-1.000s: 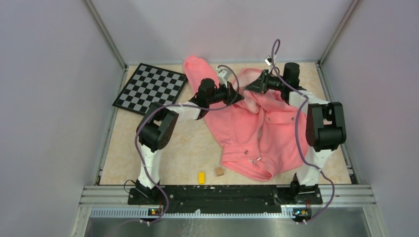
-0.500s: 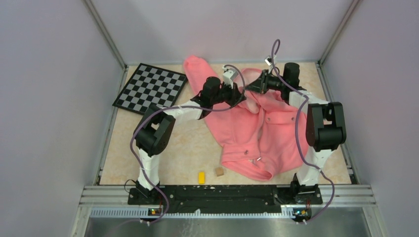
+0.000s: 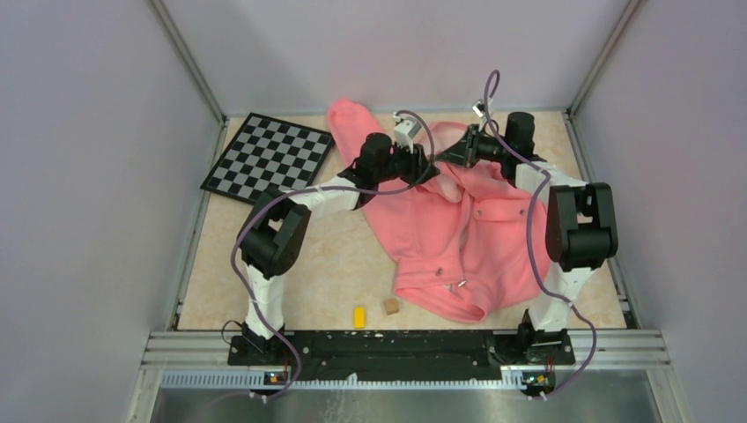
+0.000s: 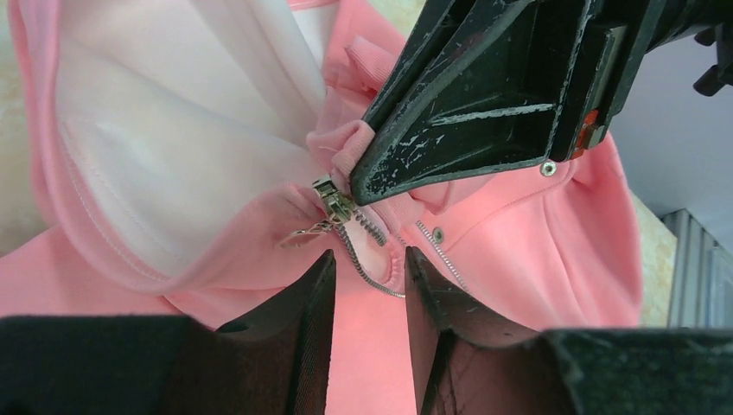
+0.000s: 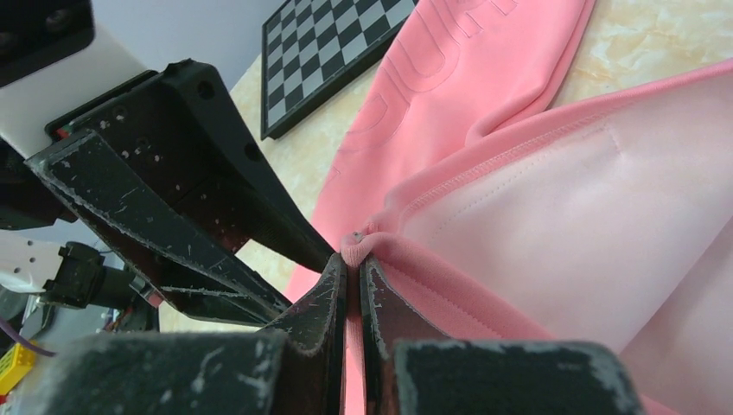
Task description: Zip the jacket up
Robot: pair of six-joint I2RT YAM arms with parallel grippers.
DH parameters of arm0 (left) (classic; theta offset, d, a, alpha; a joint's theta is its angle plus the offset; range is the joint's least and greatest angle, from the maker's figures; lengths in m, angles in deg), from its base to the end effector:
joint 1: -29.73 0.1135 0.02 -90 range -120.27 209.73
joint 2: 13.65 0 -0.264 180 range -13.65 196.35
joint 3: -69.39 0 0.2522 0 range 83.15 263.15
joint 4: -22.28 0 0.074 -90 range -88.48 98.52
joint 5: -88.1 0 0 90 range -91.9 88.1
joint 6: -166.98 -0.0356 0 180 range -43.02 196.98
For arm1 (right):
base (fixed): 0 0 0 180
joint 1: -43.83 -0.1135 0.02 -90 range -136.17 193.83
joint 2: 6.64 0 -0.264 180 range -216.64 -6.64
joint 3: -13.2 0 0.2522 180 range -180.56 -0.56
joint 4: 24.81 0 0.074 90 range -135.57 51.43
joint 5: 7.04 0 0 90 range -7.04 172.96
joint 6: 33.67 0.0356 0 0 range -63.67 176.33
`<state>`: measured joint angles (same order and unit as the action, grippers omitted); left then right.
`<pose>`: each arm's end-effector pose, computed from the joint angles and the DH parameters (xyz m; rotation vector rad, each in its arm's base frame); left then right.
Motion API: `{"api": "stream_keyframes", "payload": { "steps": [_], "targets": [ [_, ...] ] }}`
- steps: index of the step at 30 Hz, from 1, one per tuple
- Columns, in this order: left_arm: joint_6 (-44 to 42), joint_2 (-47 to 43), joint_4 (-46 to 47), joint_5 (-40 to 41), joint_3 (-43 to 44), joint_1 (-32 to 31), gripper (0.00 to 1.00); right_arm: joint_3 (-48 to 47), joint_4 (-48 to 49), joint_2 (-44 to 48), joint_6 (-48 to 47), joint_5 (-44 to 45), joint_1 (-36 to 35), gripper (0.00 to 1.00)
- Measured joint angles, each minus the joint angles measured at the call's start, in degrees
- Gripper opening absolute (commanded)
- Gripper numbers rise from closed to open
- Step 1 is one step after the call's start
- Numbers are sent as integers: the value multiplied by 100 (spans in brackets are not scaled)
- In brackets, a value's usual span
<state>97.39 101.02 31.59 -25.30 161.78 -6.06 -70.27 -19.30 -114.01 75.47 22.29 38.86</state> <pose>0.3710 -0.2849 0.2338 0.5596 1.8248 -1.0500 0.4119 0.0670 0.2344 -0.5214 1.8424 1.2752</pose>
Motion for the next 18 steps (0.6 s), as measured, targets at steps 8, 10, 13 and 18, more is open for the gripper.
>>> {"api": "stream_keyframes", "payload": {
  "steps": [8,10,13,18],
  "targets": [
    [603,22,319,-444,-81,291,40,0,2,17,0,2,0,0],
    [667,22,389,-448,-85,350,42,0,0,17,0,2,0,0],
    [684,24,426,-446,-85,376,42,0,0,17,0,2,0,0],
    [673,50,452,-472,-85,363,28,0,0,17,0,2,0,0]
  ]
}}
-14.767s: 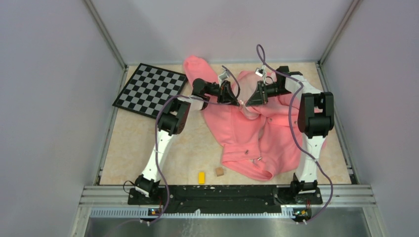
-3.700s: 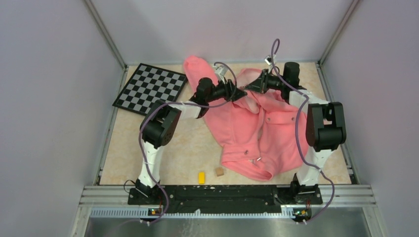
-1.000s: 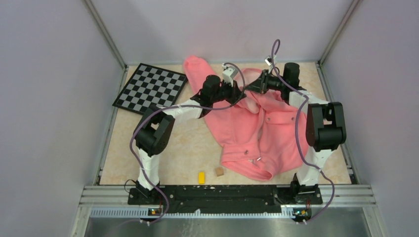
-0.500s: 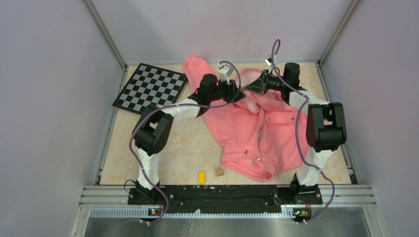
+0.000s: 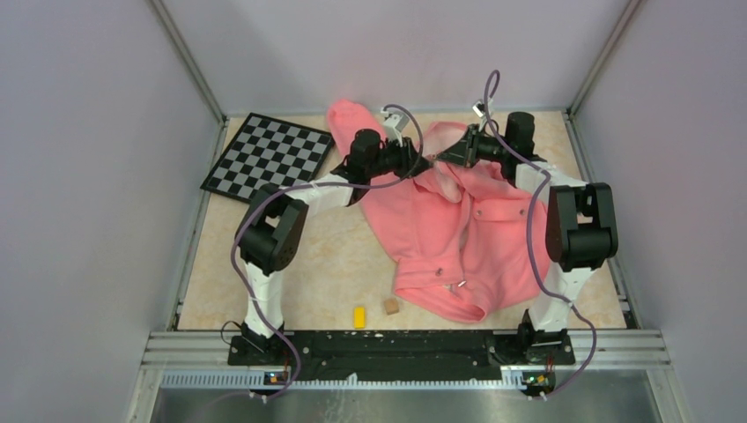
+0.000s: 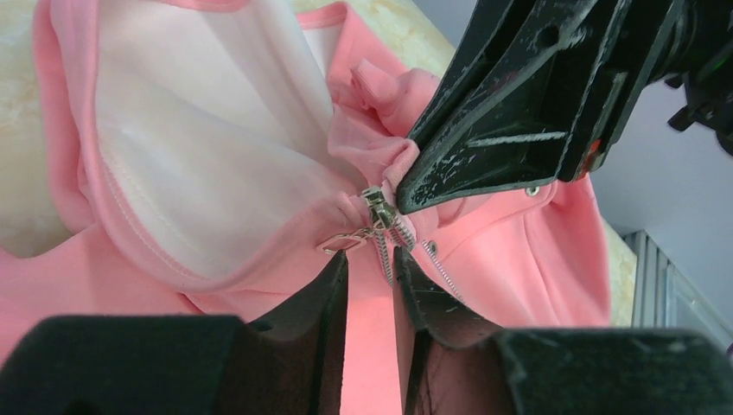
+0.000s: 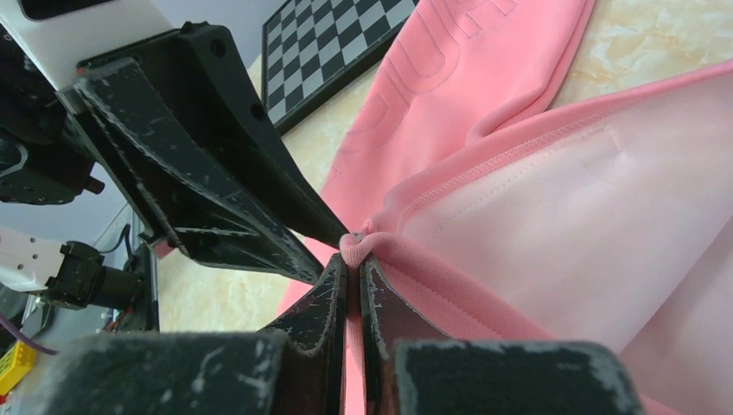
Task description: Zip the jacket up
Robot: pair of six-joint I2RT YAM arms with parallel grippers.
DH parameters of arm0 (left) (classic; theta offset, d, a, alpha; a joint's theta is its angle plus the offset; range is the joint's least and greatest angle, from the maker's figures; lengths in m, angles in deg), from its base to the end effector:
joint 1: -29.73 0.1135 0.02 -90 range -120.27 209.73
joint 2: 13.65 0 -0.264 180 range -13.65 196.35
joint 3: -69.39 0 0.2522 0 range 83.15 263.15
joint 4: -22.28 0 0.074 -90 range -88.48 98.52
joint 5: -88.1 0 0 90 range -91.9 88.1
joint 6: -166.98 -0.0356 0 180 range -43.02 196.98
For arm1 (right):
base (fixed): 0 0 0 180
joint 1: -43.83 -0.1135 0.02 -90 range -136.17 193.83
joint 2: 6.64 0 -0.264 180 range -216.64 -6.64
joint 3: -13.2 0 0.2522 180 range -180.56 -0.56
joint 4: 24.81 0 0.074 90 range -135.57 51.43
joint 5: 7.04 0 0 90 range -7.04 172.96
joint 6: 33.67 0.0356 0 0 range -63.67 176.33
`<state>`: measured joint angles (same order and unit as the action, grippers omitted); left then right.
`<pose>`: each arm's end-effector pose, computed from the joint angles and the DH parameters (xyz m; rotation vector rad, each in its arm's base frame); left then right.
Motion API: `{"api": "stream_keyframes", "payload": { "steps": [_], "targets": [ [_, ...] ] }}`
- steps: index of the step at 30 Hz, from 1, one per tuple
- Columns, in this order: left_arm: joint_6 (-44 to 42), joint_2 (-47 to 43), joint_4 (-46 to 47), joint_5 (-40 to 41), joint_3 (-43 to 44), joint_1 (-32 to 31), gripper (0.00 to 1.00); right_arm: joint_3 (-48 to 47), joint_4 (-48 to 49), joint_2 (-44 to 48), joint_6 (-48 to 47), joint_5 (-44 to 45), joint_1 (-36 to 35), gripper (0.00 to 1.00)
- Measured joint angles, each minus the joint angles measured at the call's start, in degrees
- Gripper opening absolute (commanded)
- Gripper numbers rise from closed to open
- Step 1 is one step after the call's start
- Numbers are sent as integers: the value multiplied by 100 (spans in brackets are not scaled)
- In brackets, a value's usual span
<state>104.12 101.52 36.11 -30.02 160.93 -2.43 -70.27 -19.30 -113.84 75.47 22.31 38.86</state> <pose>0.3866 -0.2629 0.2334 0.4667 1.8151 -1.1630 0.4116 0.0669 0.2356 -0.5226 1.8398 1.2737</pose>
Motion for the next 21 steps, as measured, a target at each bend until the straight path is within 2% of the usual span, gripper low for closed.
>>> {"api": "stream_keyframes", "payload": {
  "steps": [11,18,21],
  "targets": [
    [-474,452,-111,-103,302,-13,41,0,0,0,0,0,0,0],
    [-837,599,-328,-219,710,-11,42,0,28,0,2,15,9,0],
    [-911,640,-363,-264,767,-13,40,0,35,0,0,15,17,0]
  ]
}}
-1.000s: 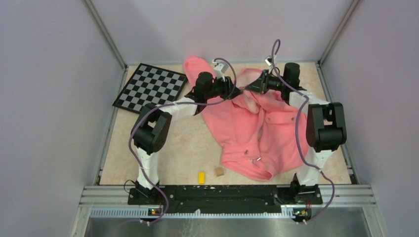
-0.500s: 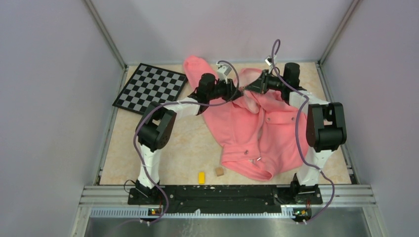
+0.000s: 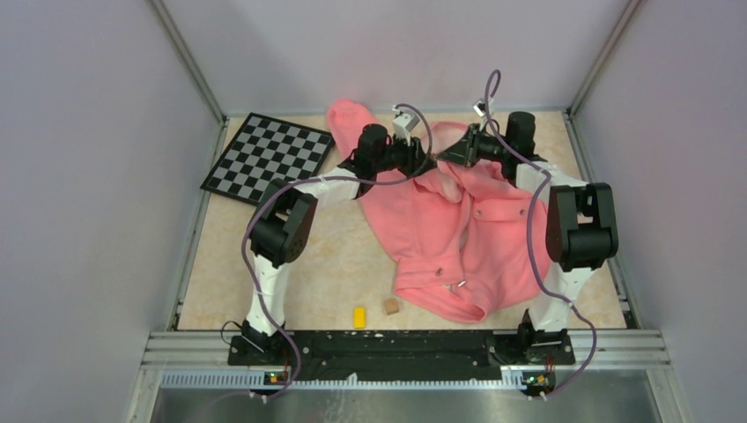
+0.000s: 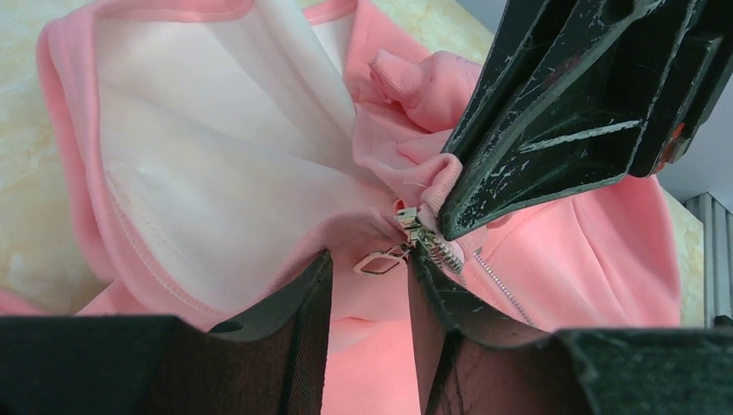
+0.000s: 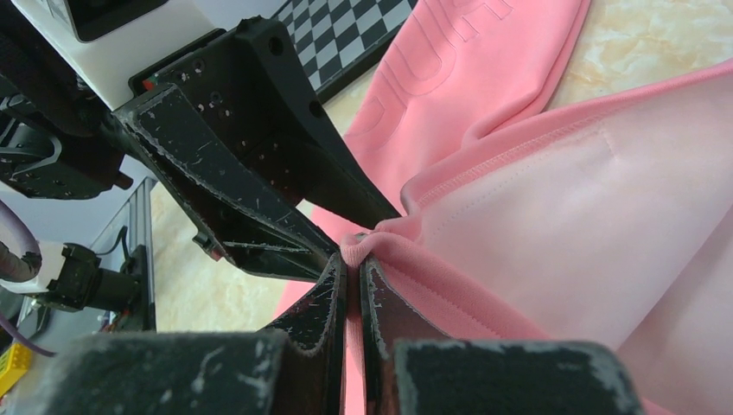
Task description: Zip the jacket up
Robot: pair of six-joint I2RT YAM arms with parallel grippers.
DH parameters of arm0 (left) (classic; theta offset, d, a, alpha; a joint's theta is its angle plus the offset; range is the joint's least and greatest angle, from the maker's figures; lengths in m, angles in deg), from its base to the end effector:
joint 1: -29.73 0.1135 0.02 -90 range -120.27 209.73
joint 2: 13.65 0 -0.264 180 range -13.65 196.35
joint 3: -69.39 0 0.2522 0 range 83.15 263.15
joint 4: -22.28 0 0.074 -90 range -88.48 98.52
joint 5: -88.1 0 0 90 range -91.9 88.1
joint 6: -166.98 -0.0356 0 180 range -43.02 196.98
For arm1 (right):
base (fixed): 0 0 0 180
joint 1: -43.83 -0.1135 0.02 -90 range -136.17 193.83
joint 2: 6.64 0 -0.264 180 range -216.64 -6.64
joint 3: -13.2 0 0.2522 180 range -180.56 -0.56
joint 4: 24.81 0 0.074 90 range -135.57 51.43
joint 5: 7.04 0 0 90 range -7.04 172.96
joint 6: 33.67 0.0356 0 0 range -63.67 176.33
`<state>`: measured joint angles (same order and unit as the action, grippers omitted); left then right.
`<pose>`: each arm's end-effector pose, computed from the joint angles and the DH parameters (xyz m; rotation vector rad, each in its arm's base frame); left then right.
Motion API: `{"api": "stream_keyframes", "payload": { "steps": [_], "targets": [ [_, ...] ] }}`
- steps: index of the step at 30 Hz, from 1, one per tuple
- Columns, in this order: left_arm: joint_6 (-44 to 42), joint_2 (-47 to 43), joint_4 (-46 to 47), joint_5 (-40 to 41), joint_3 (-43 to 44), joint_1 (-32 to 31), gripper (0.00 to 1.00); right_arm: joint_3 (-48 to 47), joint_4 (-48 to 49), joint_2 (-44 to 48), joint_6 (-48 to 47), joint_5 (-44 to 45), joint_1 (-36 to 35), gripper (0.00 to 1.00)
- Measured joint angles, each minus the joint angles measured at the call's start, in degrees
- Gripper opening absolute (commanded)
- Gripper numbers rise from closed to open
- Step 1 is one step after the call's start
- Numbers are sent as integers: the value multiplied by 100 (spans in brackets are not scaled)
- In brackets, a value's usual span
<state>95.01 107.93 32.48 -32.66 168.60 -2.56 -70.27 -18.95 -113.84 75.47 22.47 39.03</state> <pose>0.4076 -0.2791 0.2204 0.6360 1.7811 -1.0934 0.4120 0.0657 0.2361 -0.5206 1.8353 1.2668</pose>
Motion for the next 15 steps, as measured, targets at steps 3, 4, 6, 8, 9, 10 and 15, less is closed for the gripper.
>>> {"api": "stream_keyframes", "payload": {
  "steps": [3,4,6,8,9,10,15],
  "targets": [
    [-20,0,-9,-37,9,2,34,0,2,0,0,0,0,0],
    [-22,2,-9,-57,9,0,34,0,2,0,0,0,0,0],
    [-17,11,-7,-98,13,0,32,0,2,0,0,0,-2,0],
    [-20,20,0,-138,15,0,29,0,0,0,0,0,-2,0],
    [-20,20,0,-144,15,0,28,0,0,0,0,0,-2,0],
    [-20,20,2,-162,15,0,26,0,-4,0,0,2,-2,0],
    [-22,22,-15,-201,72,-7,16,0,2,0,-2,28,-2,0]
  ]
}}
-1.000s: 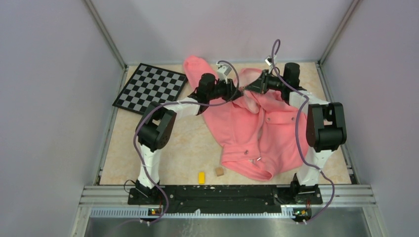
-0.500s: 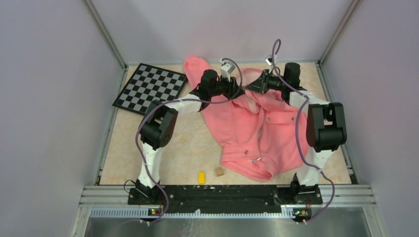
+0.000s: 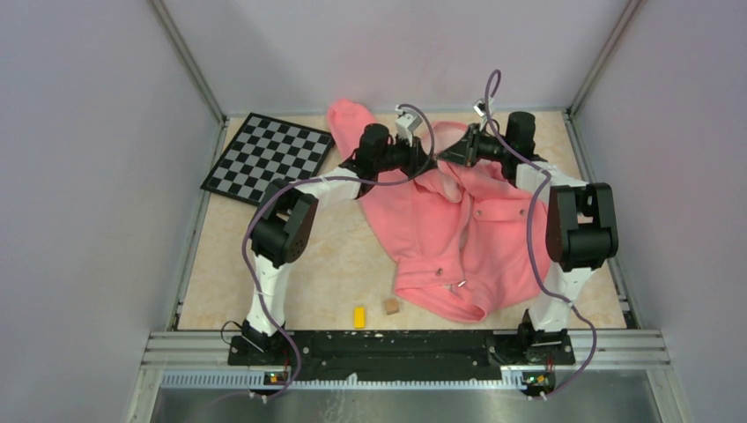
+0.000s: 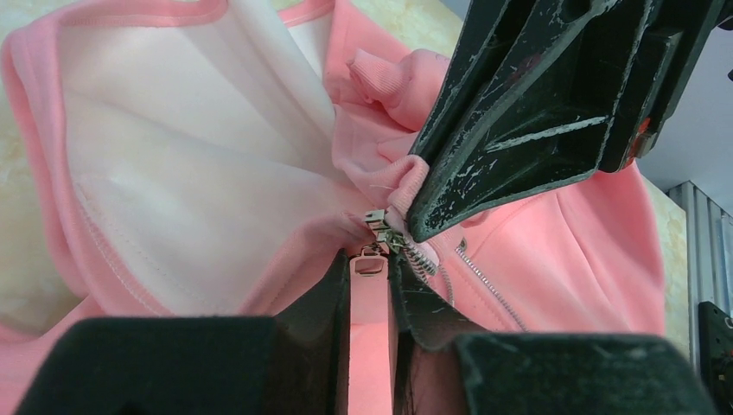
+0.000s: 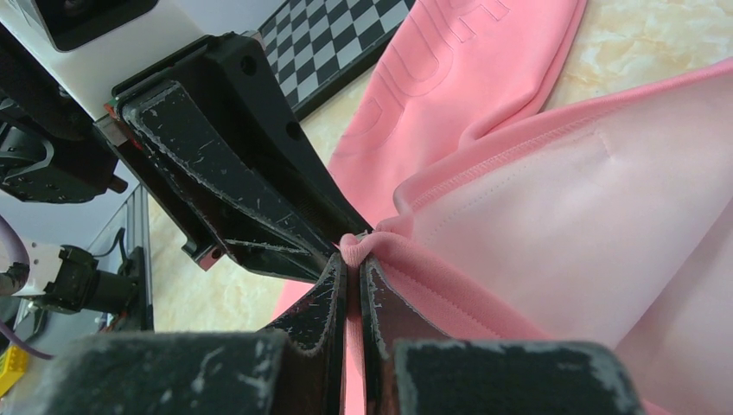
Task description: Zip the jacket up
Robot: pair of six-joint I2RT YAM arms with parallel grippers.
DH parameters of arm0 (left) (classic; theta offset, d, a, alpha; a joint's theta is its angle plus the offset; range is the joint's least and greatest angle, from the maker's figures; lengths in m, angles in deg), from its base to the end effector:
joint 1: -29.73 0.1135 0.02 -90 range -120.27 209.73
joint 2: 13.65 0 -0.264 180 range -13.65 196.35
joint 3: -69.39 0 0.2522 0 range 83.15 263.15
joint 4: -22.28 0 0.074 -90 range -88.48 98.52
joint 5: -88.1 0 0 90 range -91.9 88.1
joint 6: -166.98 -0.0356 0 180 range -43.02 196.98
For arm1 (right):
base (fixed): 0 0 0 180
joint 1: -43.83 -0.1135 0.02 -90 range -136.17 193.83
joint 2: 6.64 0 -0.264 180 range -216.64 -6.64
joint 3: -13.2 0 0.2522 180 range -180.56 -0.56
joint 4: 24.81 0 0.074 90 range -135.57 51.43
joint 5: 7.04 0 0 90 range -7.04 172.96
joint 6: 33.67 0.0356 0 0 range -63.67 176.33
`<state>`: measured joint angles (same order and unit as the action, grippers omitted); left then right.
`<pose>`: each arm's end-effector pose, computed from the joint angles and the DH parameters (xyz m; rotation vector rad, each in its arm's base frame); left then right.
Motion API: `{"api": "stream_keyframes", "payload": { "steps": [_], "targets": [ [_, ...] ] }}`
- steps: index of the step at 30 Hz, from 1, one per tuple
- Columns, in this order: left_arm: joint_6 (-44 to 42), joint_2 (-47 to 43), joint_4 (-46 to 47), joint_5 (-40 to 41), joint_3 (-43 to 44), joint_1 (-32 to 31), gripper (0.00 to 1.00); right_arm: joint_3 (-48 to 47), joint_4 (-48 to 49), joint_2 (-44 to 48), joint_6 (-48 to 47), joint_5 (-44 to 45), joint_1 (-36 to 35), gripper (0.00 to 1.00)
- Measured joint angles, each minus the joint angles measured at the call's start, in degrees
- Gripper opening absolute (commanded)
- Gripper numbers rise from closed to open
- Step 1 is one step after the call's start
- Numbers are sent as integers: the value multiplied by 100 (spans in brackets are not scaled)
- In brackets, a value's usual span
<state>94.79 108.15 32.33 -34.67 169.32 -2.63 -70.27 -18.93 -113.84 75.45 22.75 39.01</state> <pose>0.4077 -0.2812 0.2226 0.6679 1.7666 -1.1219 0.4121 0.0658 0.2361 -0.5178 1.8359 1.2622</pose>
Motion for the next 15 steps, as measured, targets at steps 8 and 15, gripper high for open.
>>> {"api": "stream_keyframes", "payload": {
  "steps": [8,15],
  "targets": [
    [0,0,0,-63,-2,0,7,0,9,0,2,7,0,0],
    [2,-2,11,-35,-15,-24,0,2,61,0,48,13,0,0]
  ]
}}
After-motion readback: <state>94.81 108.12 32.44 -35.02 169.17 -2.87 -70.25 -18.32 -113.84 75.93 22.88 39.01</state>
